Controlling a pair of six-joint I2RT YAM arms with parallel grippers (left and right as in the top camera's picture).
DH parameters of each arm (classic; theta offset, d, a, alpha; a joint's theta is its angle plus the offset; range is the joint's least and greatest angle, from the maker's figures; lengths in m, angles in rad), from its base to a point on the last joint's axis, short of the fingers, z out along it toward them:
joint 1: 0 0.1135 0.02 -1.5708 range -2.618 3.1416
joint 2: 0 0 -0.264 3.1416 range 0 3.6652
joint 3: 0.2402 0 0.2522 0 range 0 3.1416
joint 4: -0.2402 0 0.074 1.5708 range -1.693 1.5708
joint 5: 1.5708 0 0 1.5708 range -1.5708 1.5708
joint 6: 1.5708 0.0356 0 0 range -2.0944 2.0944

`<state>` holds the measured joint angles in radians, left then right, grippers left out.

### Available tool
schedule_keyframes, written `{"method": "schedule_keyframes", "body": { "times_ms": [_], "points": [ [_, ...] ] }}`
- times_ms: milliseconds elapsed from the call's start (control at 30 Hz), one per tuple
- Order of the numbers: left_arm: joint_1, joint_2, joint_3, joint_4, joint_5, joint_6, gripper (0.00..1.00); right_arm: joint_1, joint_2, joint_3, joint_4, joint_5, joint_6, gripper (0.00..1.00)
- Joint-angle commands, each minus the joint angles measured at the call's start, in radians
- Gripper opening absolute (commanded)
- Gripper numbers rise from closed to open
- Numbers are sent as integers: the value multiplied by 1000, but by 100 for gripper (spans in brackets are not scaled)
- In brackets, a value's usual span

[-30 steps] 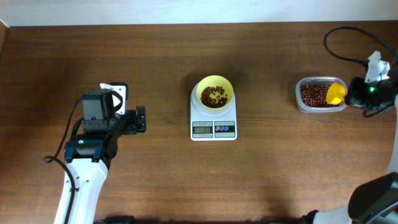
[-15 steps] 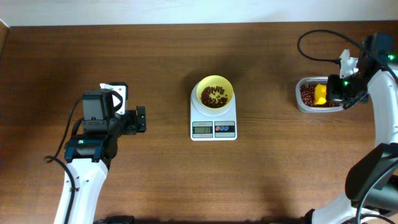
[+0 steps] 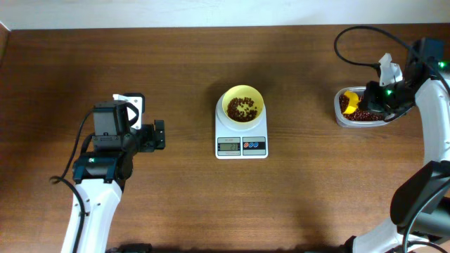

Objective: Scoop item into bowl and weigh 50g on scale

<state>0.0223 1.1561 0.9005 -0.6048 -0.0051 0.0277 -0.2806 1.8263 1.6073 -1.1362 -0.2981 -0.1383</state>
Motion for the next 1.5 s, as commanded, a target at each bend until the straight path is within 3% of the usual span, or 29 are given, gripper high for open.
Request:
{"method": "schedule_keyframes", "body": {
  "times_ms": [0,100,233,667,900,1033,1133,1300,1433,1467],
  "points": [
    [5,5,-3,1,-7,15,99,-21,13,12,-15,-60,-4,4],
    [5,5,-3,1,-7,15,99,-112,13,8,-15,-219,-5,4],
    [5,5,-3,-2,-7,15,99,-188,13,-82,-15,-265,-5,4],
    [5,5,-3,-2,-7,15,99,-531,13,-95,-92,-629,-12,4],
    [5,5,-3,-2,-7,15,99,-547,13,-113,-176,-929,-97,4],
    [5,5,-3,-2,-7,15,99,-450,13,-113,-188,-974,-97,4],
    [5,5,-3,-2,-7,15,99,-287,13,-113,-167,-992,-97,4],
    [5,5,-3,-2,-7,15,99,13,13,-113,-27,-991,-97,4],
    [5,5,-3,-2,-7,15,99,158,13,-113,78,-987,-82,4],
    [5,5,-3,-2,-7,15,99,183,13,-113,114,-942,-10,4]
  ]
}}
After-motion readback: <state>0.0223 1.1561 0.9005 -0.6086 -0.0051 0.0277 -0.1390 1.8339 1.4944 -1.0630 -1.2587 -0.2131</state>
